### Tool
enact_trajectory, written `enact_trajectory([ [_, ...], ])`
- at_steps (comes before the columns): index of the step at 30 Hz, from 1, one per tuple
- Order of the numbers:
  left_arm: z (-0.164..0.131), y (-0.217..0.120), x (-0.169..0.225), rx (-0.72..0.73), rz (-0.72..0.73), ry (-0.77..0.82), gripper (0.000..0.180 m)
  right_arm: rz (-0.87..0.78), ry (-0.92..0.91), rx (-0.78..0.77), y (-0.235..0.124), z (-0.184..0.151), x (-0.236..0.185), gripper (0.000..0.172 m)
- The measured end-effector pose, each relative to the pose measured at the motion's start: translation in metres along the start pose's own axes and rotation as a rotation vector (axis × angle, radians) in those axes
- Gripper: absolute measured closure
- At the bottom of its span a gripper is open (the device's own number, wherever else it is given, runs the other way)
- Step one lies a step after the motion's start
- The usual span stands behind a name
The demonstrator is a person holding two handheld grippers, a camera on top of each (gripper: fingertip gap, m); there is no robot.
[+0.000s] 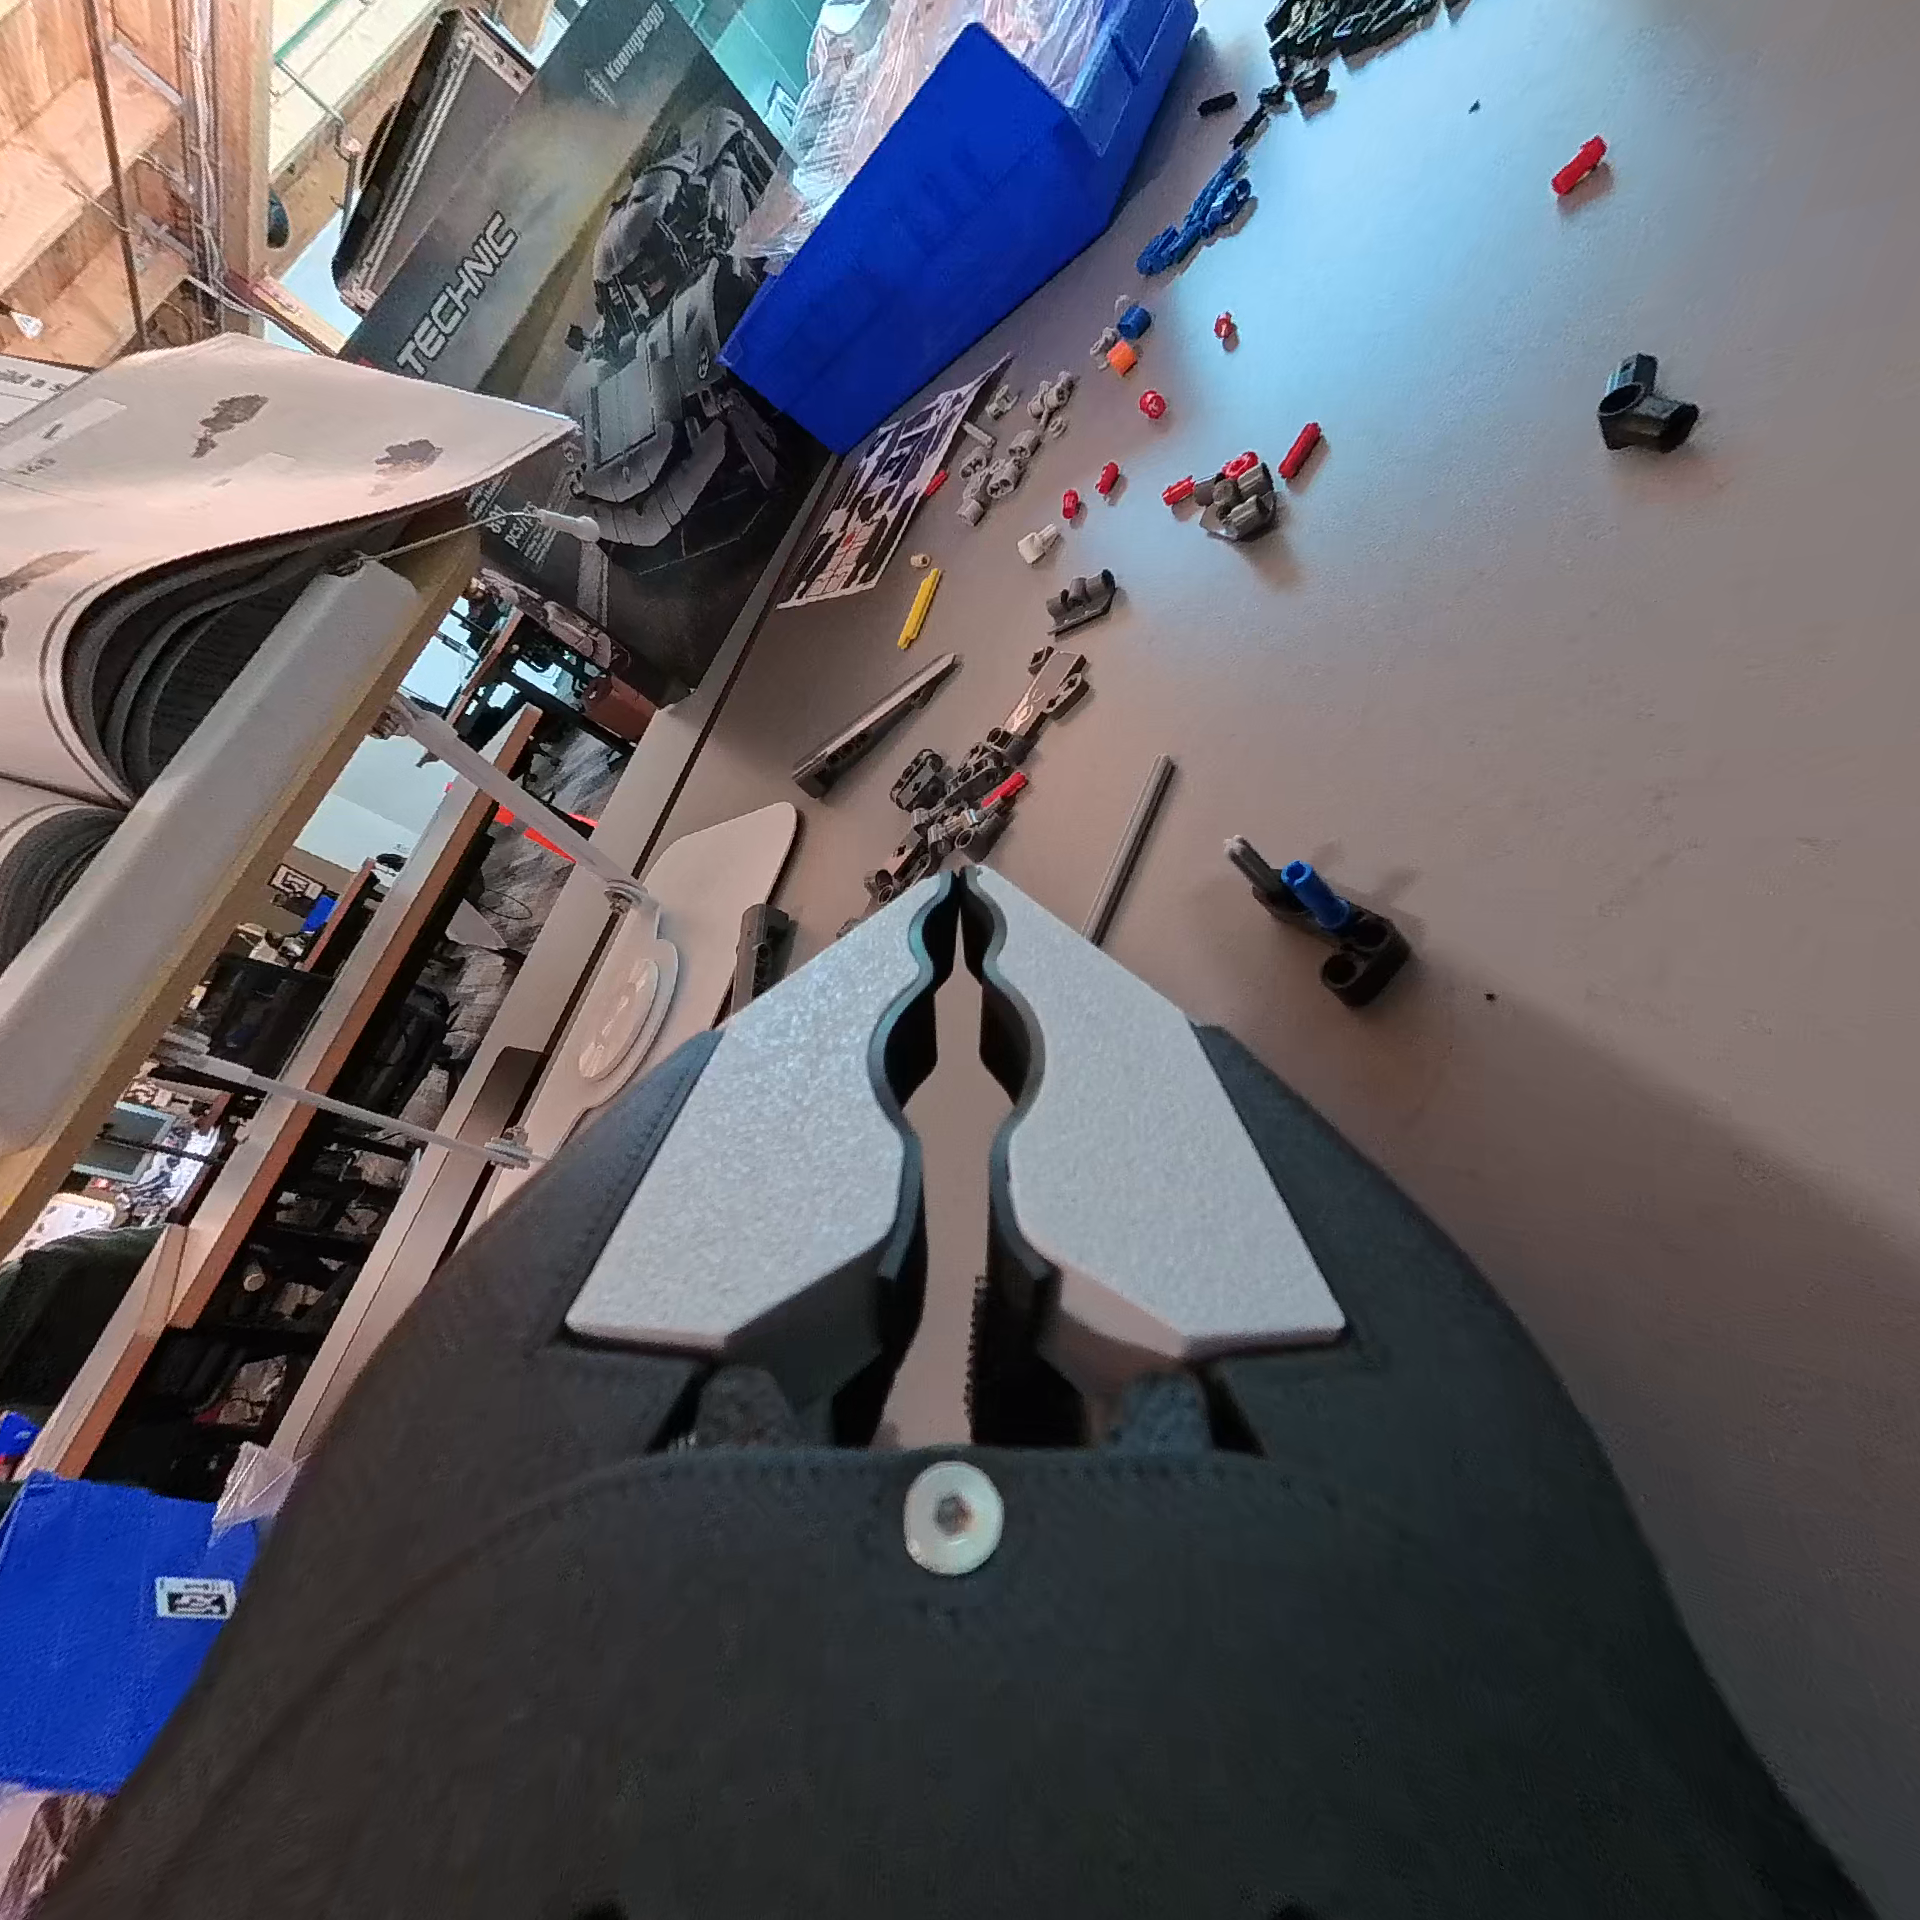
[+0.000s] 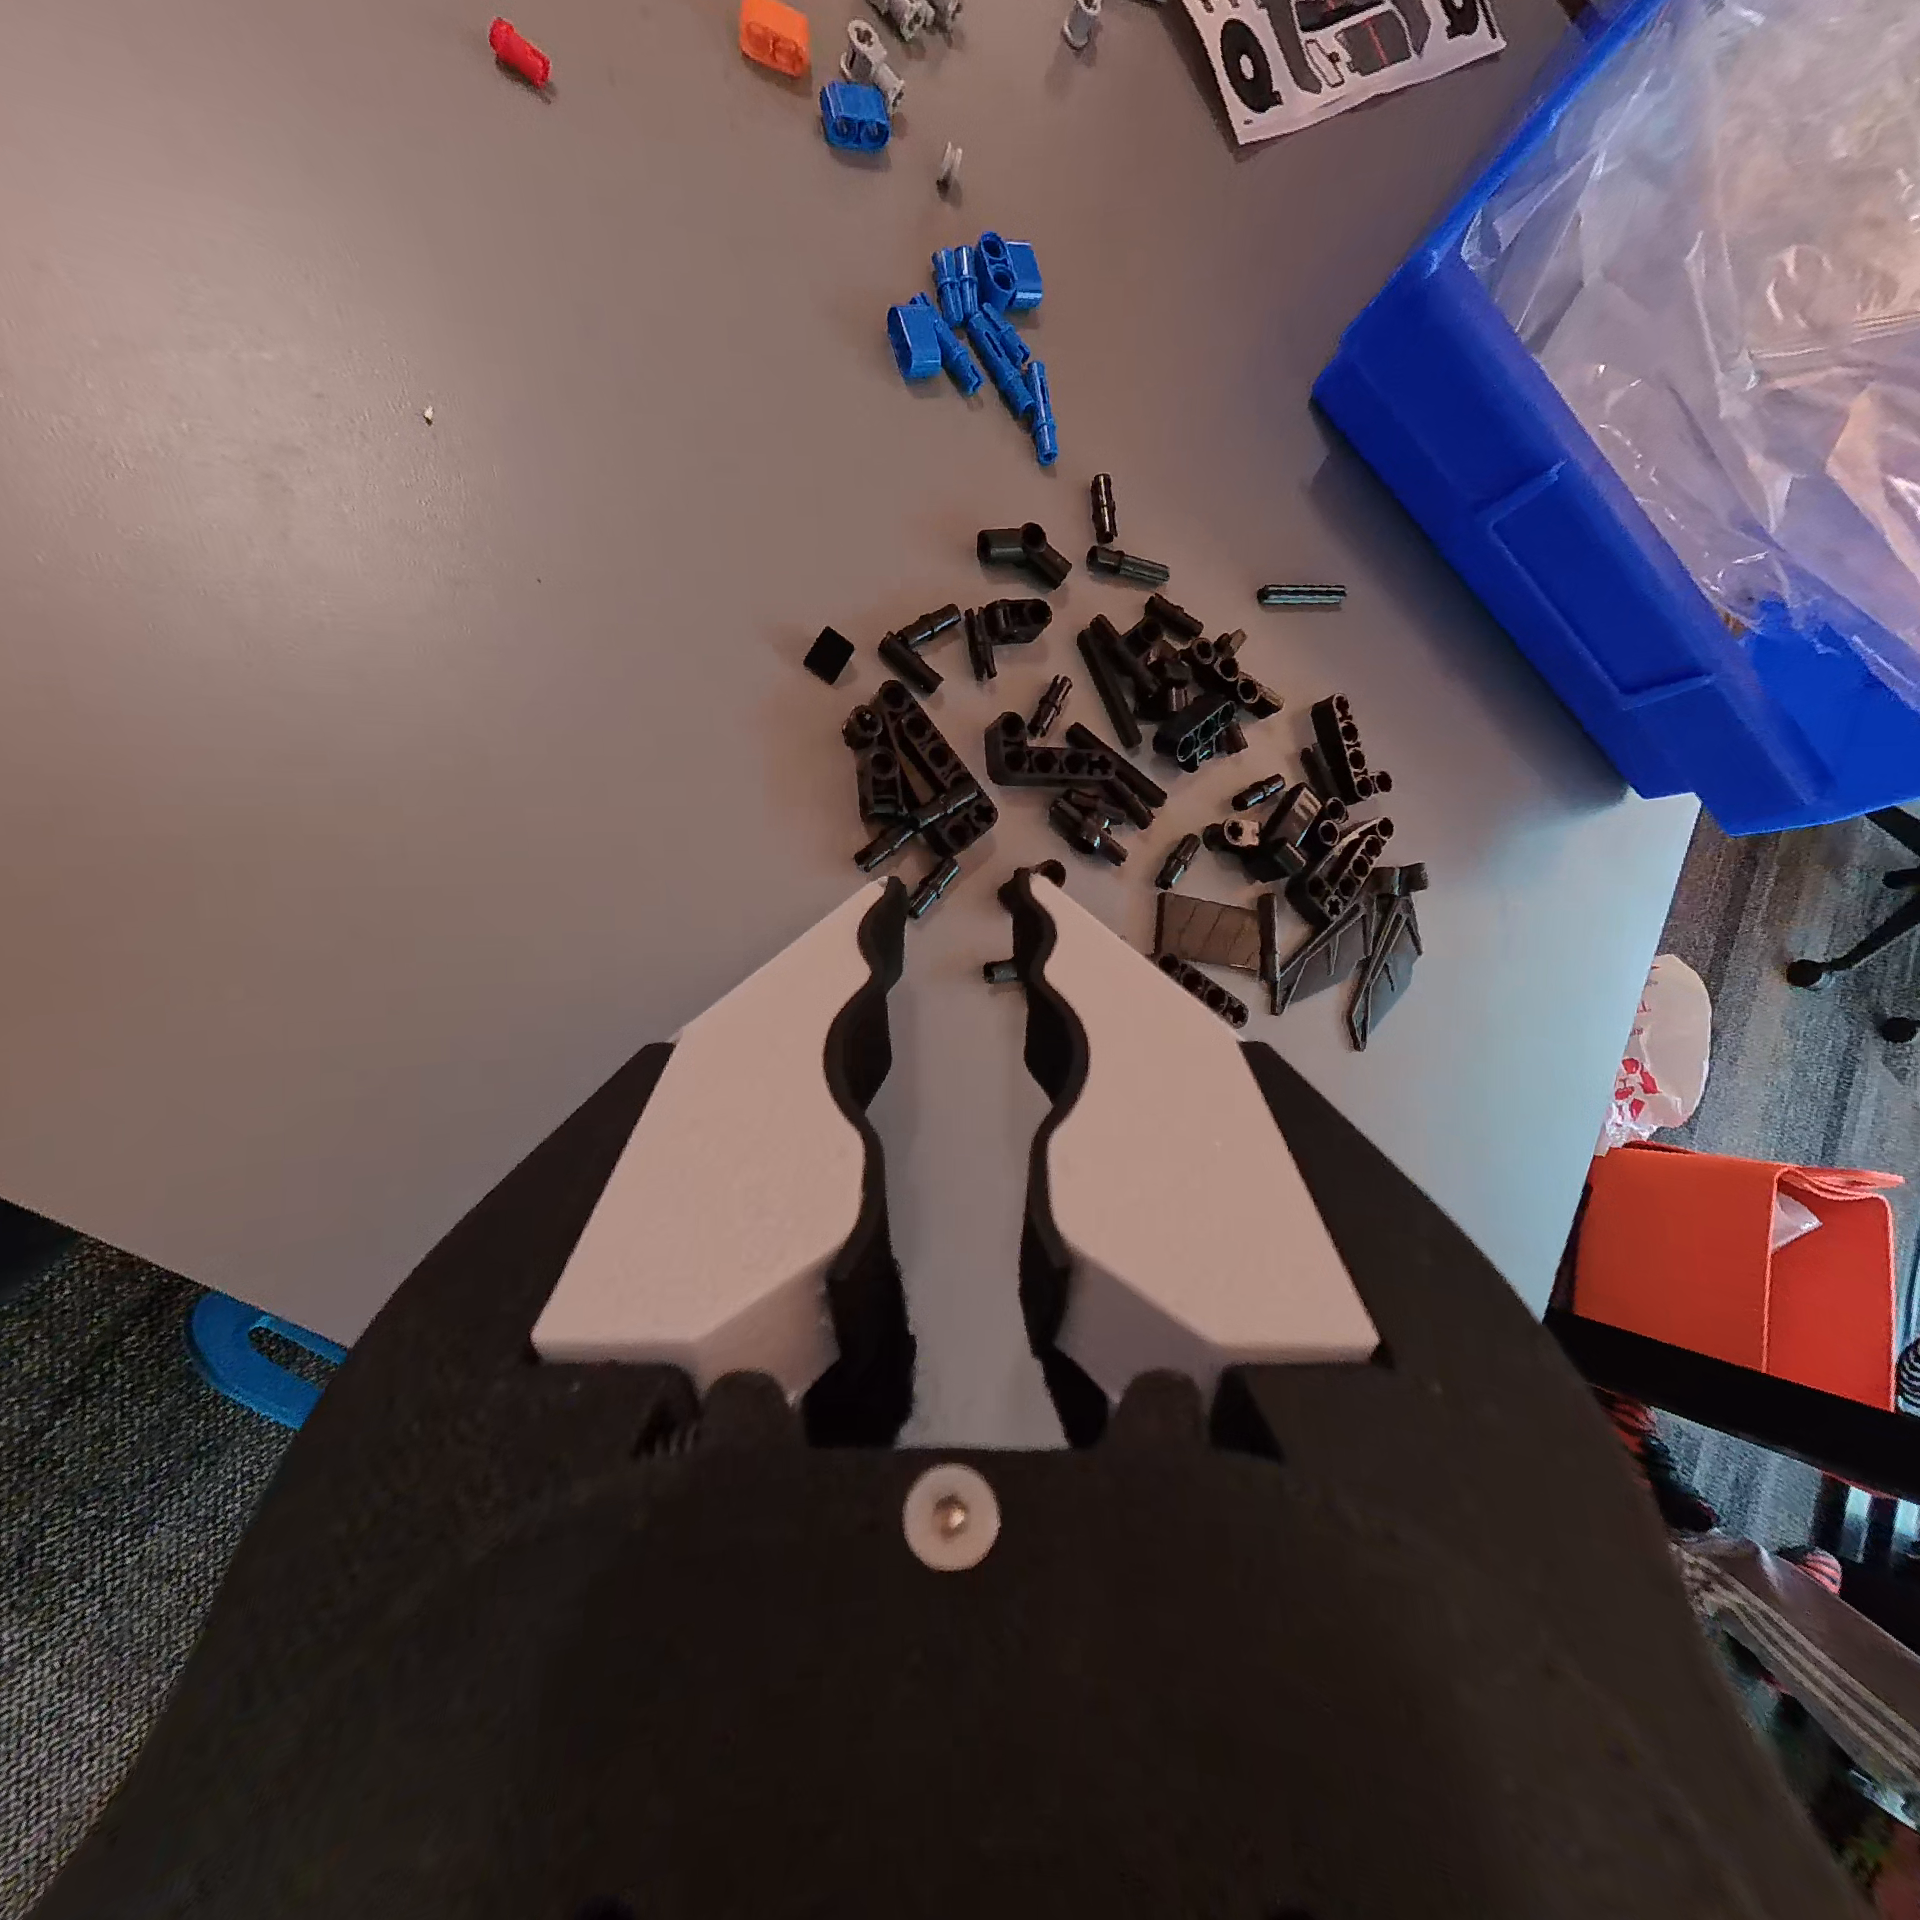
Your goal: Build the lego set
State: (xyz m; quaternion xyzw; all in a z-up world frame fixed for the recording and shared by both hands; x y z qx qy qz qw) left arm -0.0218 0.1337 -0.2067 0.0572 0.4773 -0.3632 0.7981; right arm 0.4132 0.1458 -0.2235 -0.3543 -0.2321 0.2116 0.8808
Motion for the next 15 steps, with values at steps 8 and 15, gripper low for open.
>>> enact_trajectory([
  [8, -0.001, 0.001, 0.001, -0.008, 0.0, 0.008, 0.18, 0.0, 0.008, 0.018, 0.0, -0.001, 0.0, 0.154],
  [15, -0.001, 0.002, 0.003, -0.016, 0.003, 0.031, 0.18, 0.04, 0.011, 0.069, -0.005, 0.005, -0.011, 0.153],
])
Point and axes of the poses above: each gripper's, where its closed fingertips meet, y out along the fingers, z out of its top, x = y × z across the jaws, the point moved 2 cm from there along -y, back along the fingers, and after that the axes turned 11 degrees about y, right-handed, at the moved point
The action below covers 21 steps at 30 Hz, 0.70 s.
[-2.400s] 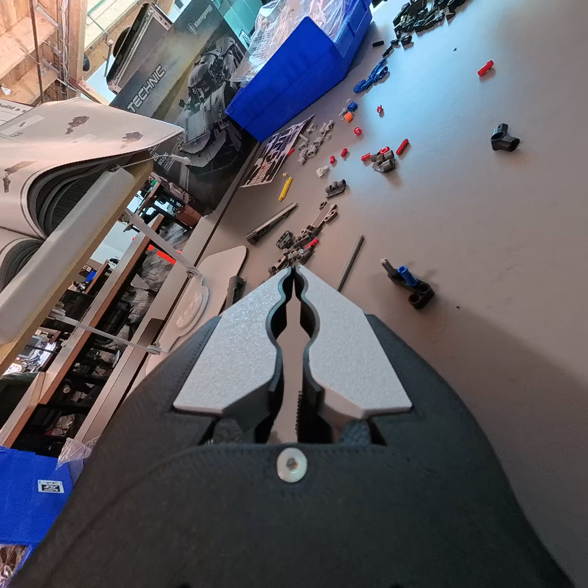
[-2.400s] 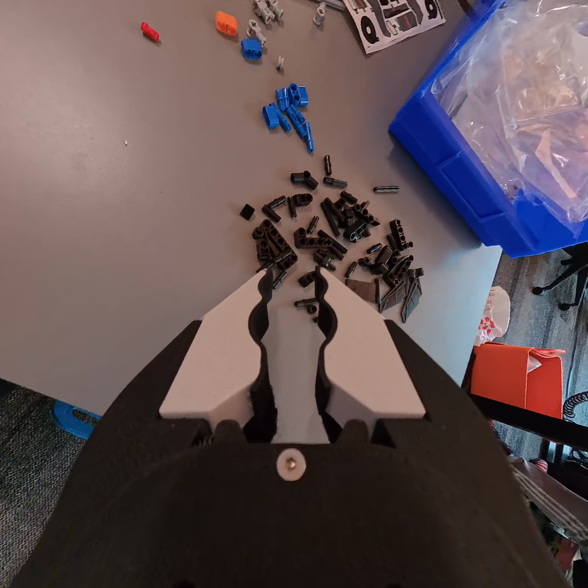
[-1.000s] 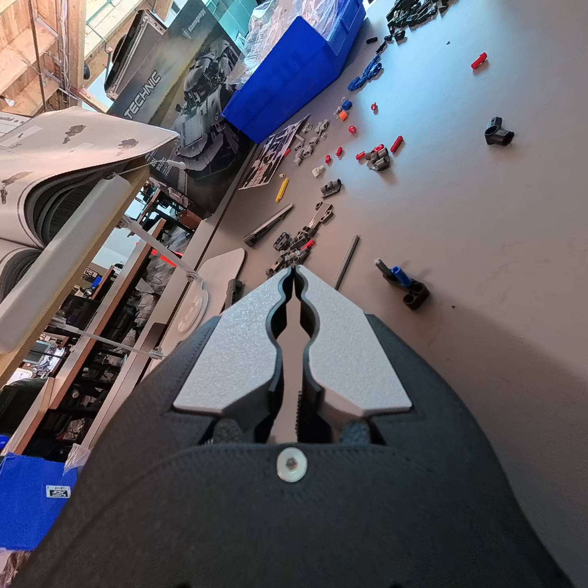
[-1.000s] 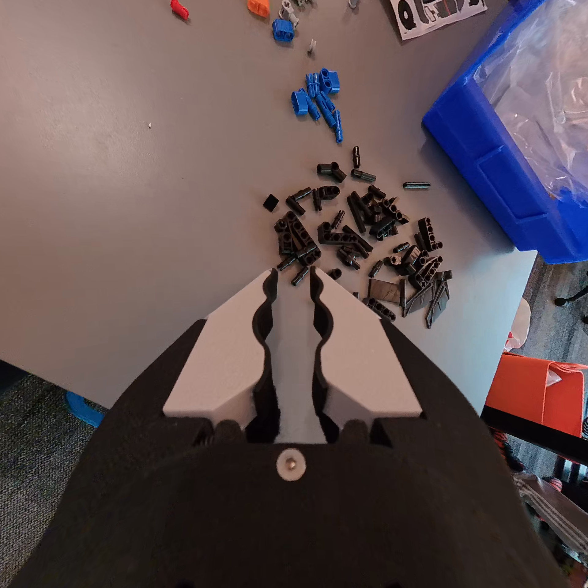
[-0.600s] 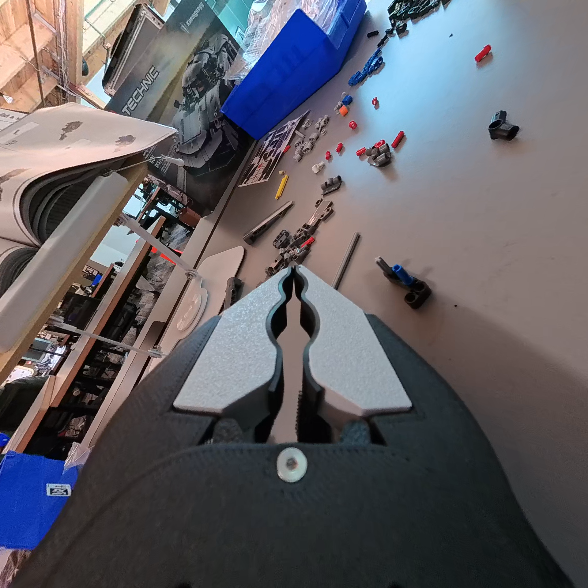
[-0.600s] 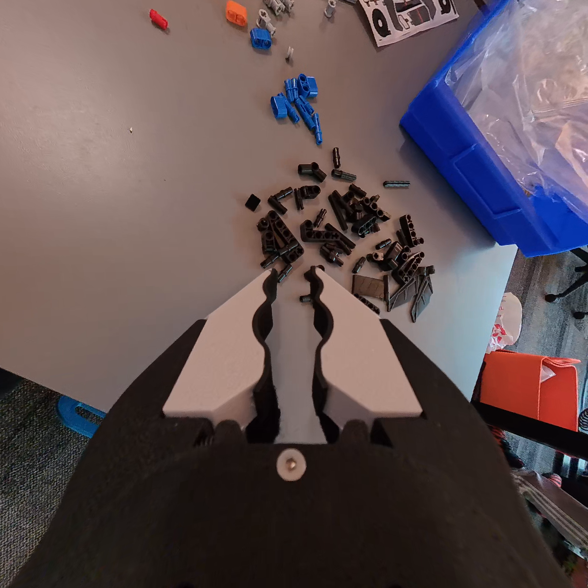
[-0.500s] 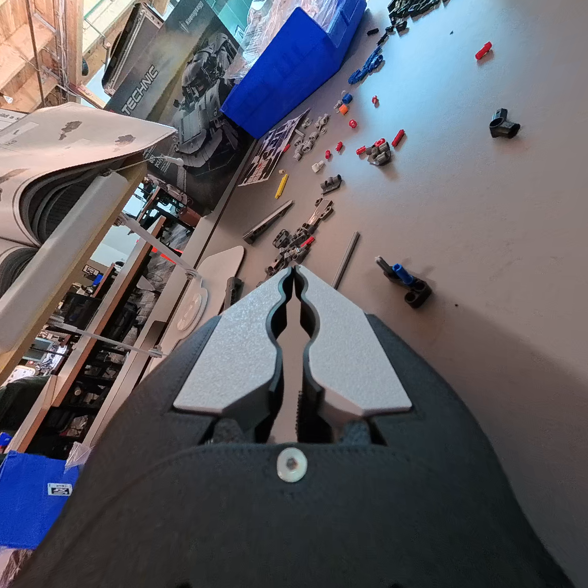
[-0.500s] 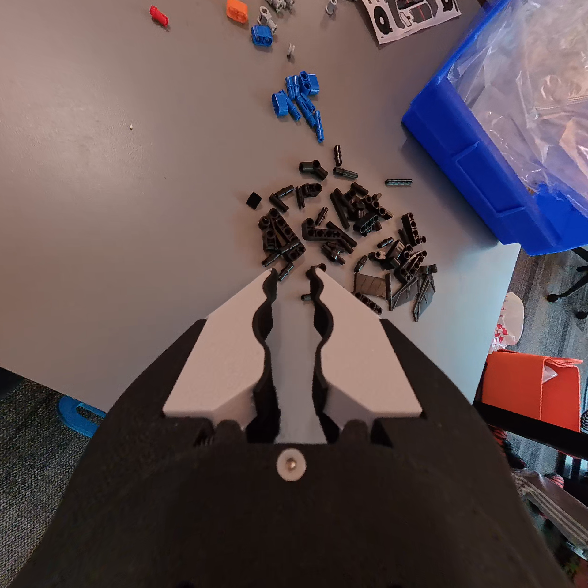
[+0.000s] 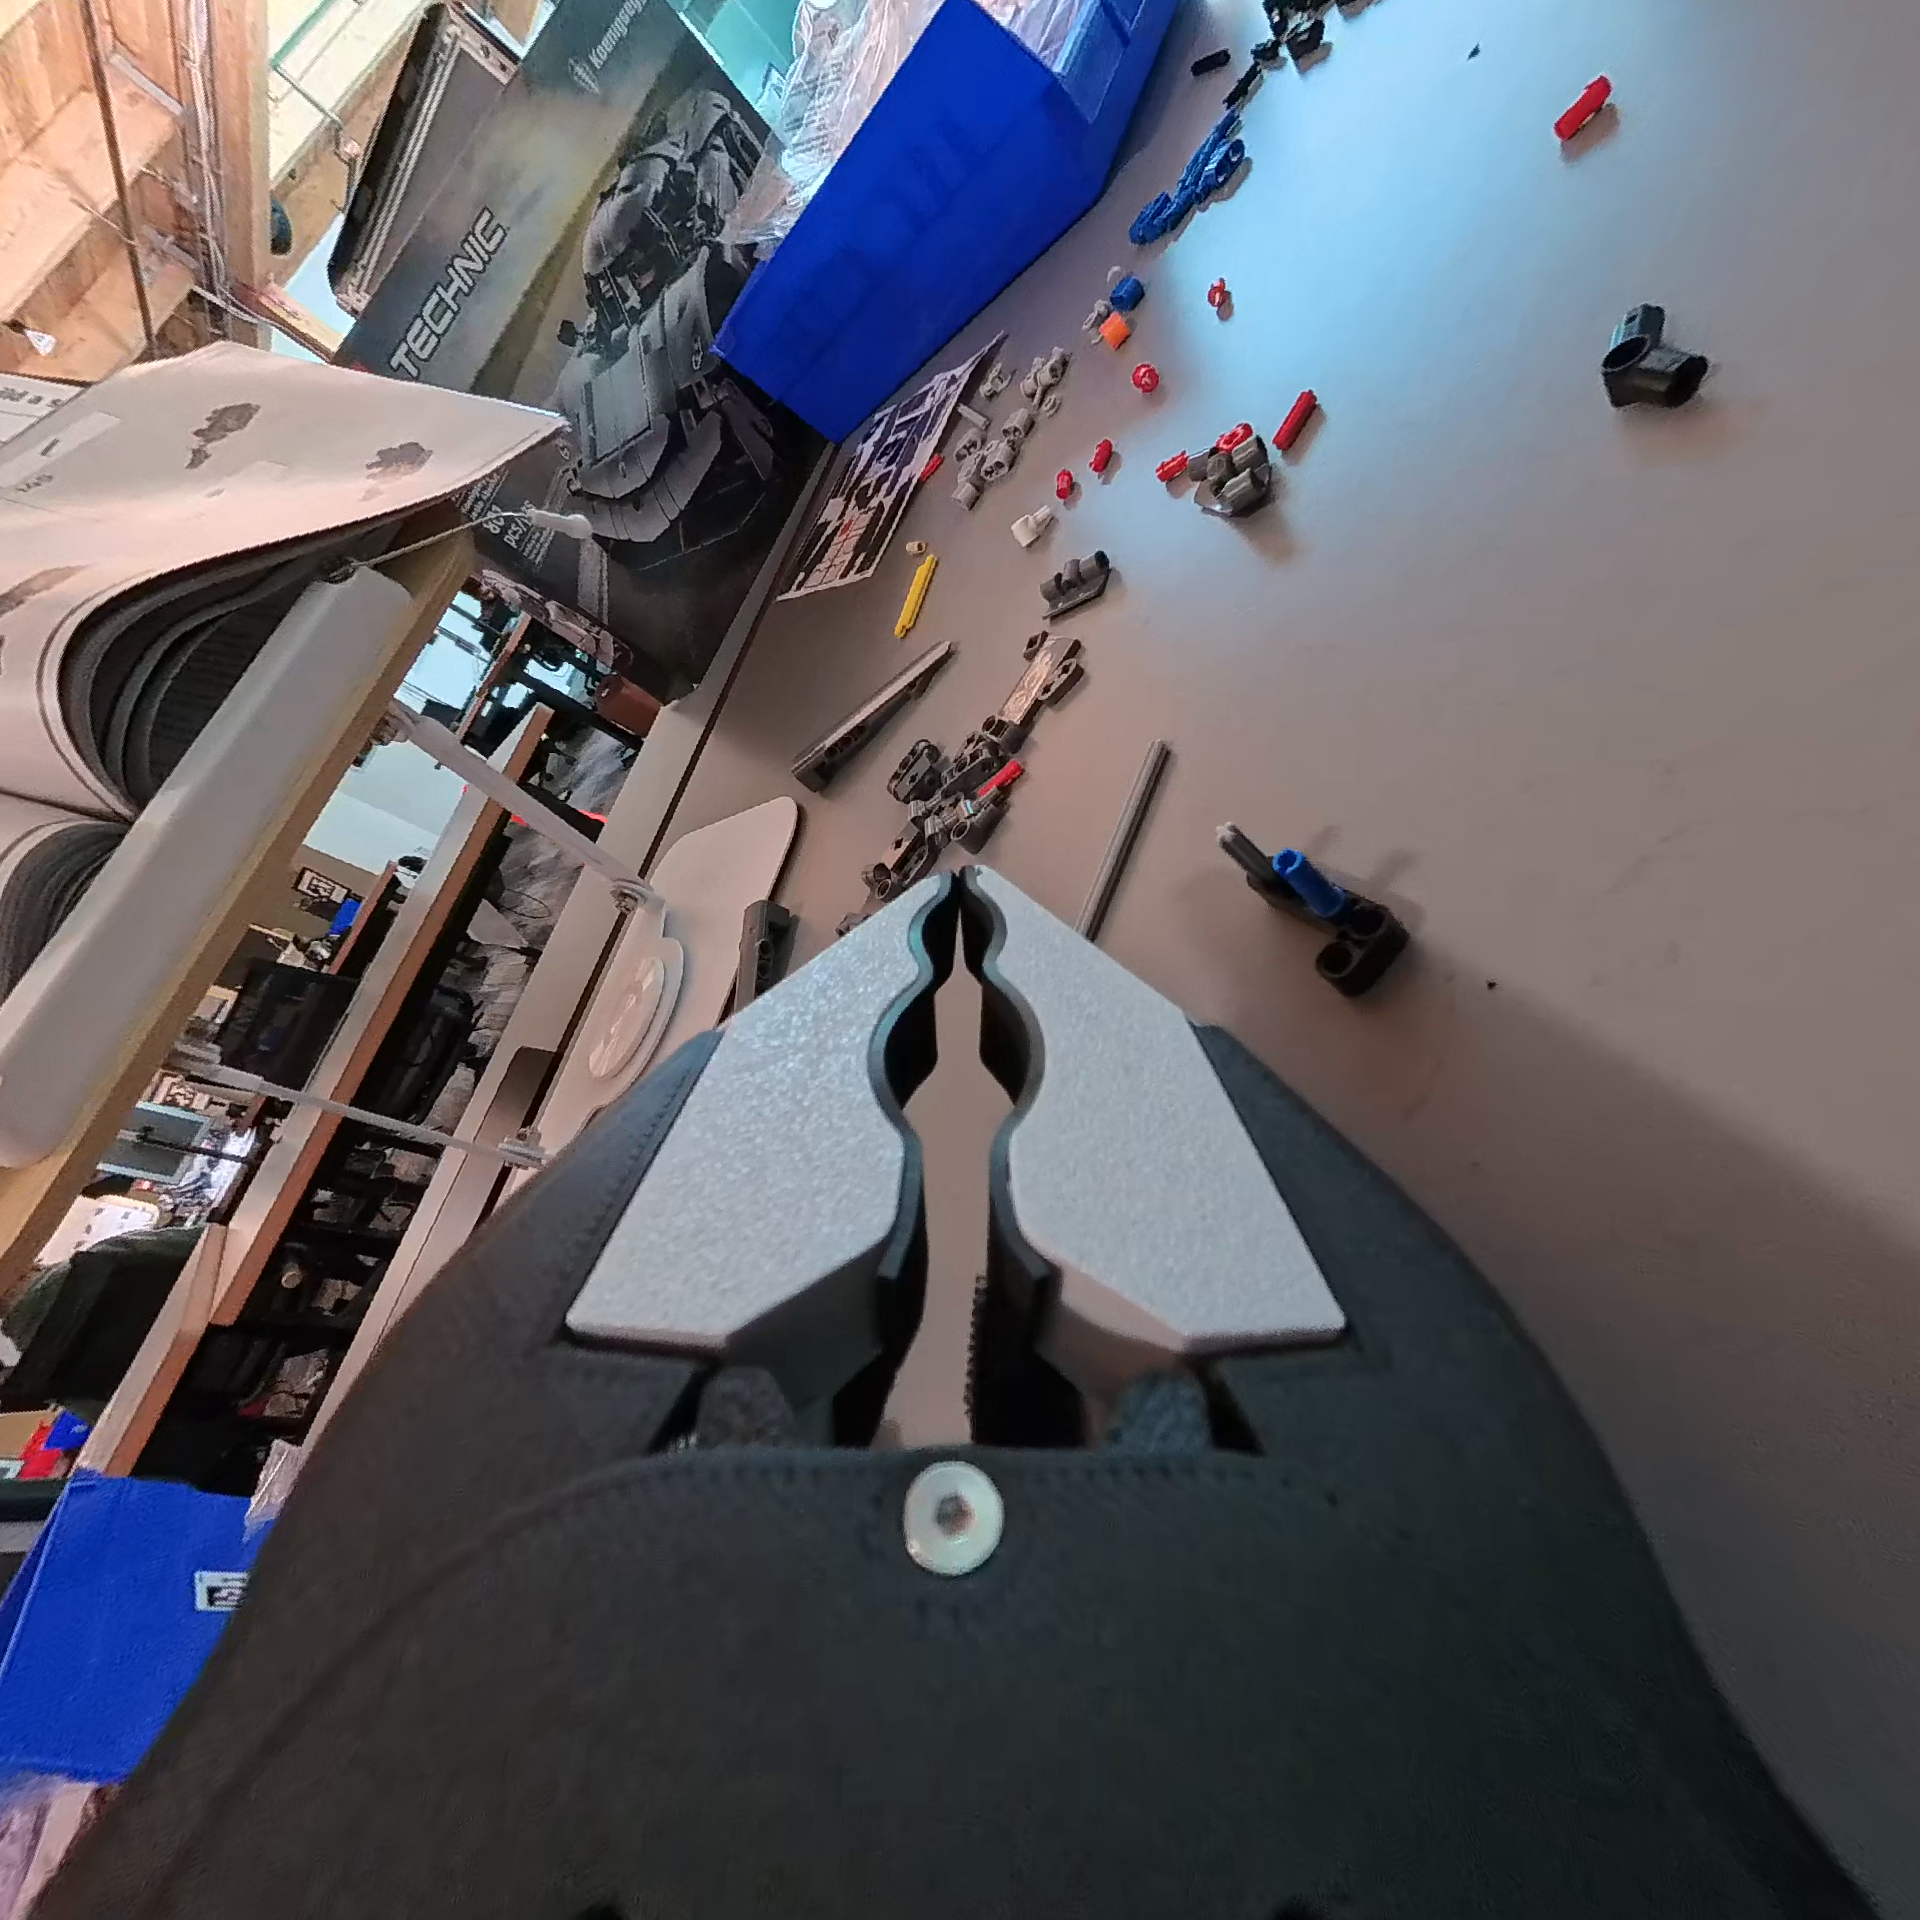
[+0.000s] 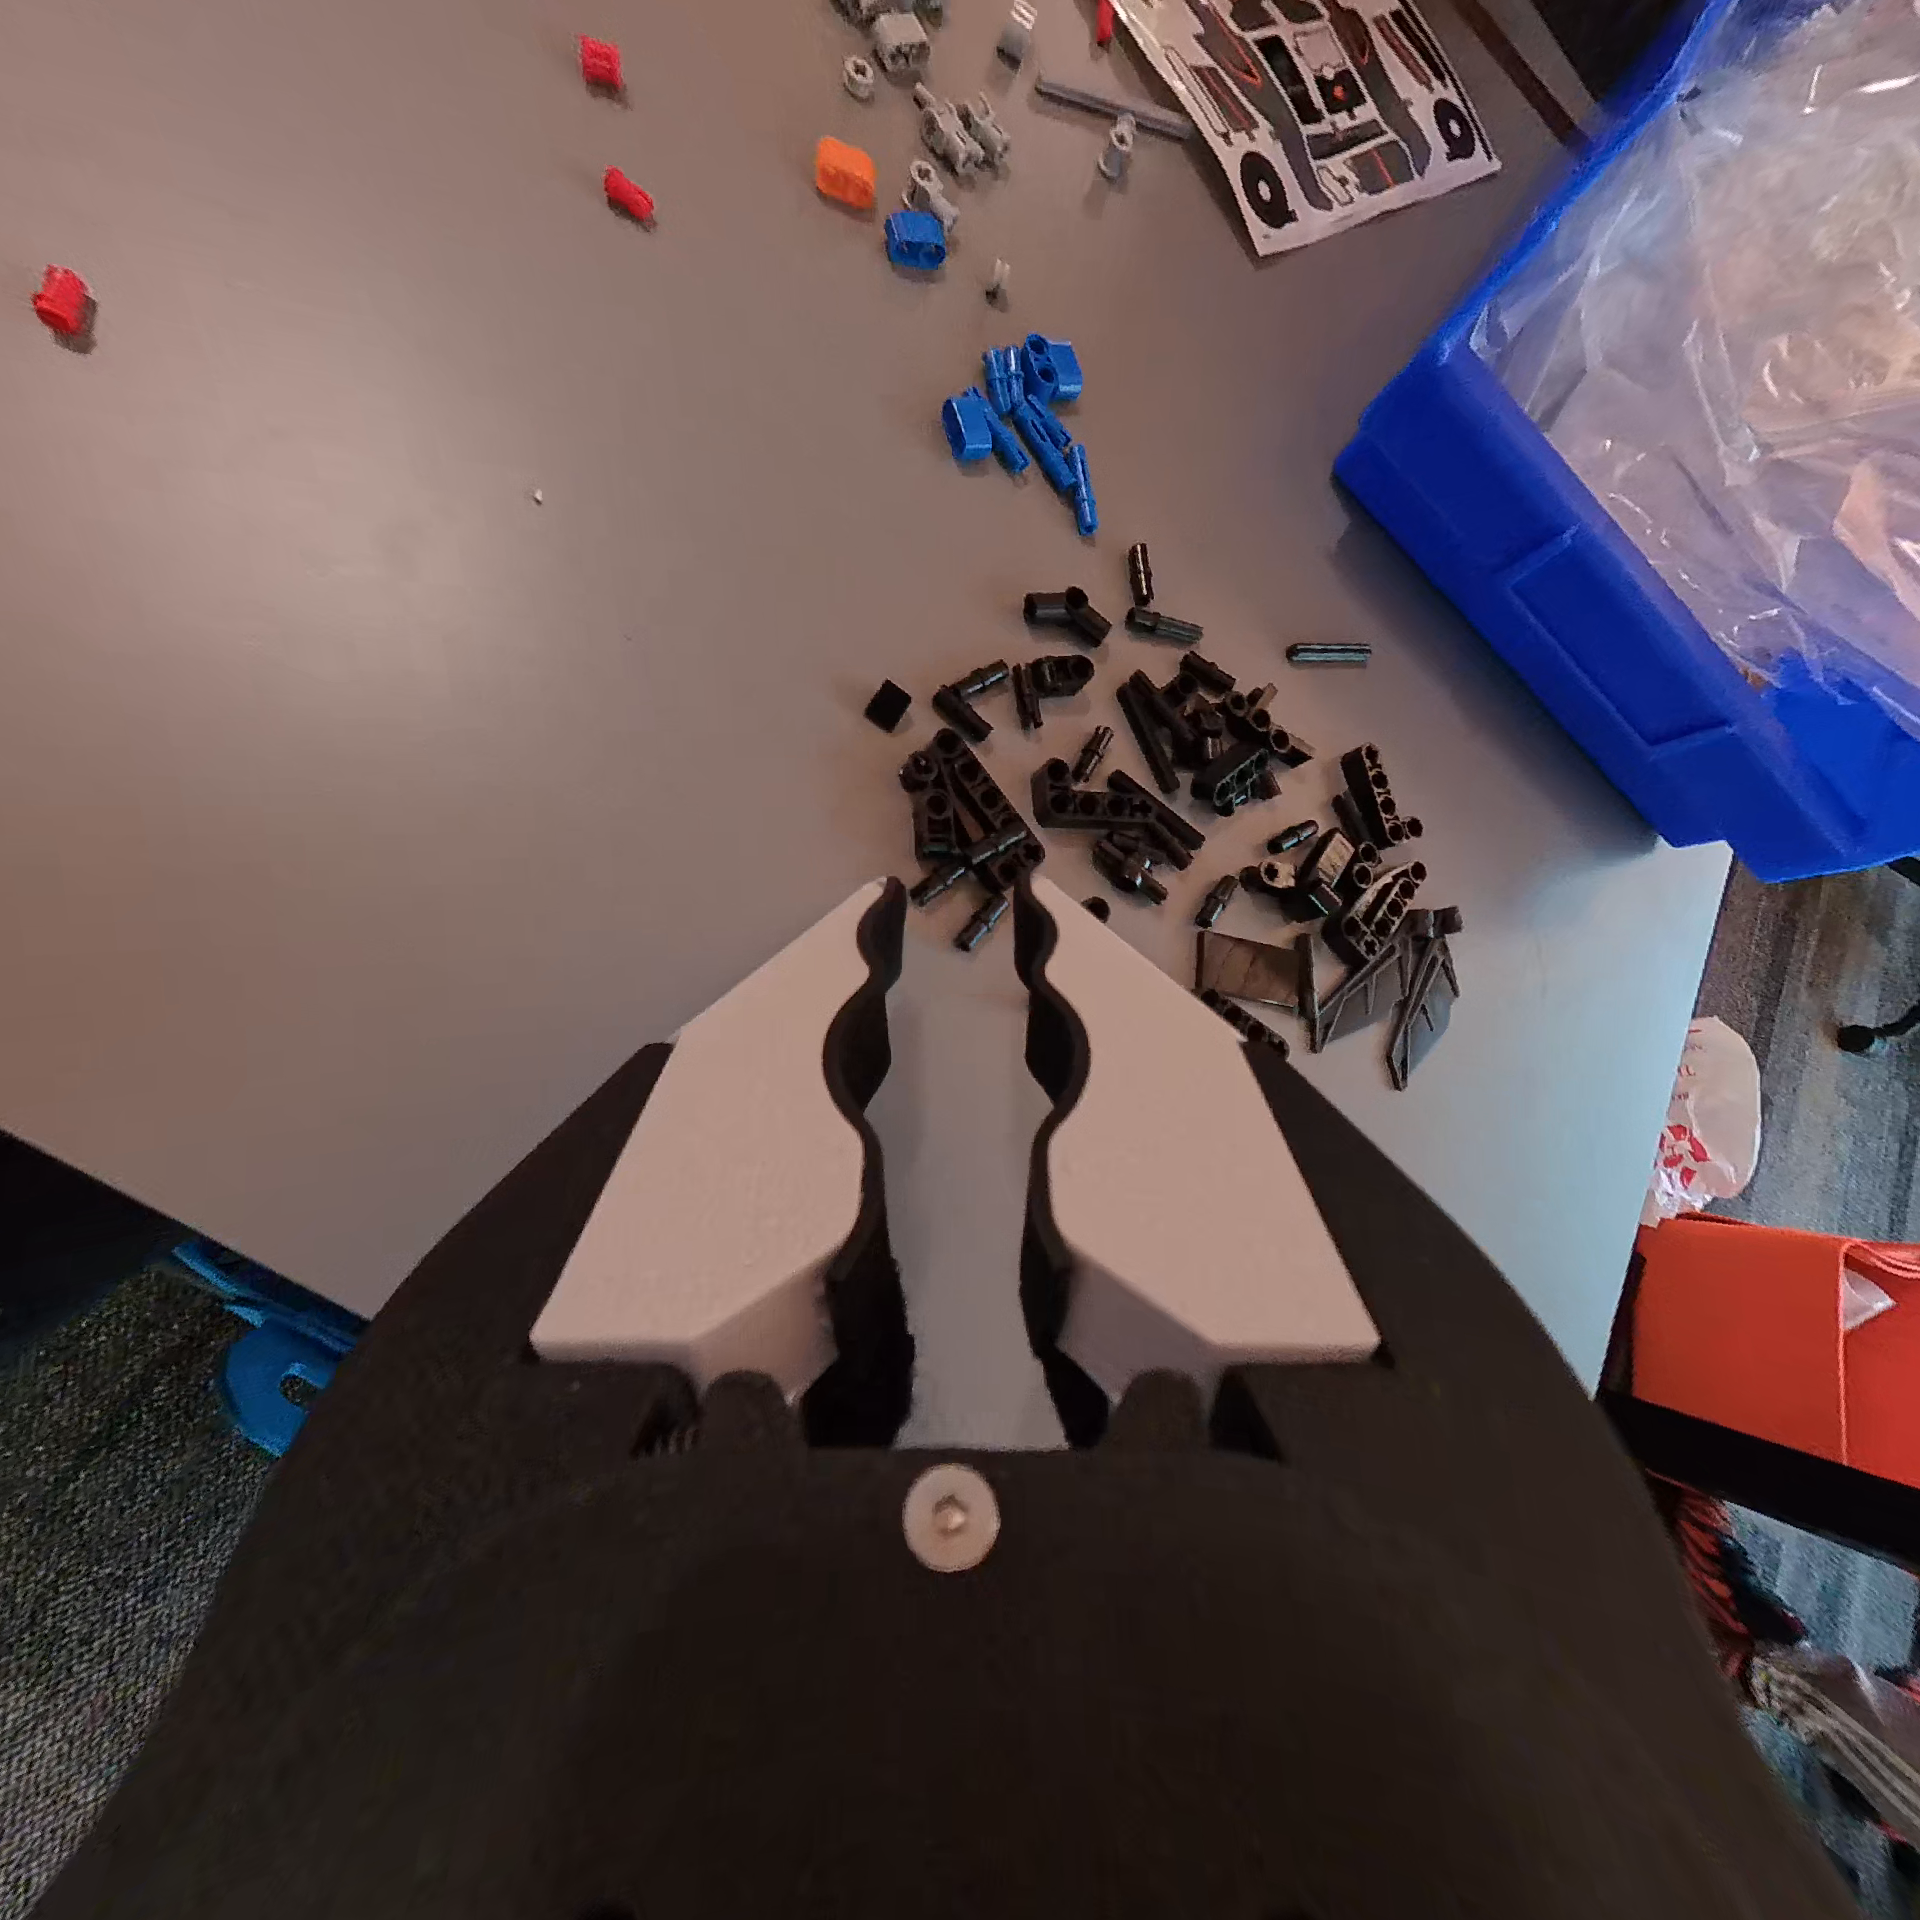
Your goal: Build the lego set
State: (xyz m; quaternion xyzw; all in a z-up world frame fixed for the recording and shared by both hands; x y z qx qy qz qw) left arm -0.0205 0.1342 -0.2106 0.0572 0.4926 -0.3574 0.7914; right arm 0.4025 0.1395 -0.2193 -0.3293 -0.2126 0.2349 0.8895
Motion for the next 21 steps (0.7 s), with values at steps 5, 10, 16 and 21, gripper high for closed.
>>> enact_trajectory([
  [5, 0.0, 0.0, 0.001, 0.0, 0.0, 0.007, 0.18, 0.045, 0.002, 0.041, 0.0, 0.006, -0.011, 0.153],
  [10, 0.001, 0.0, 0.0, 0.001, 0.002, 0.01, 0.18, 0.171, -0.01, 0.114, 0.009, 0.024, -0.038, 0.153],
  [16, 0.001, -0.001, -0.002, 0.006, 0.009, 0.011, 0.18, 0.264, -0.014, 0.228, 0.03, 0.06, -0.06, 0.153],
  [21, 0.002, -0.002, -0.004, 0.012, 0.015, 0.009, 0.18, 0.252, 0.0, 0.351, 0.049, 0.093, -0.069, 0.153],
])
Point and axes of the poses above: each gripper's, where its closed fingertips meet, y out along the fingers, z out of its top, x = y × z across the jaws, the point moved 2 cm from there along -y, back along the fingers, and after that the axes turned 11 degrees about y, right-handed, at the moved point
